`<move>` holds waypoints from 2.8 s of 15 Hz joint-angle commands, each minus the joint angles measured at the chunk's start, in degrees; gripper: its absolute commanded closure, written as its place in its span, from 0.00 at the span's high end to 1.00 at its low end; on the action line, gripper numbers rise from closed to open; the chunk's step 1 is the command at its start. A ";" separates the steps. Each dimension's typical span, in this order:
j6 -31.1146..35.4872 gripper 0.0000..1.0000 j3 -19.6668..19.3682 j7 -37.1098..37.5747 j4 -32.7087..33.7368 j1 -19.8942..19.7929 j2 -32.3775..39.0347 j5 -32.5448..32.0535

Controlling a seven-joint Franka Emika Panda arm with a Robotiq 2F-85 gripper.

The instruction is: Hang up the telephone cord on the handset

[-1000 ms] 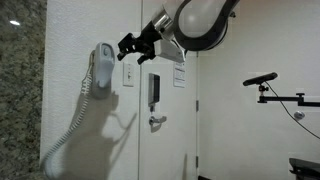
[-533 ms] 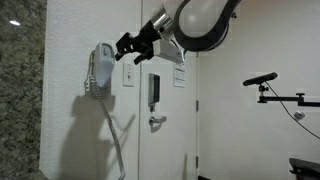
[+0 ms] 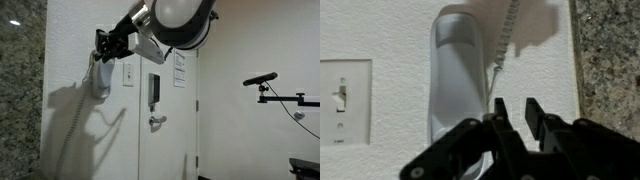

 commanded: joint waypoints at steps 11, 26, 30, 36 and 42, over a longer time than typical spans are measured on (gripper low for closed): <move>-2.90 0.73 17.72 0.69 6.31 -17.92 1.22 -2.62; 0.00 1.00 15.88 -0.78 8.88 -20.42 1.20 1.52; -0.86 1.00 15.69 0.10 9.05 -20.25 2.05 1.09; -0.83 1.00 17.01 0.10 9.02 -21.30 2.92 1.09; -0.83 1.00 17.02 0.10 9.02 -21.35 2.92 1.09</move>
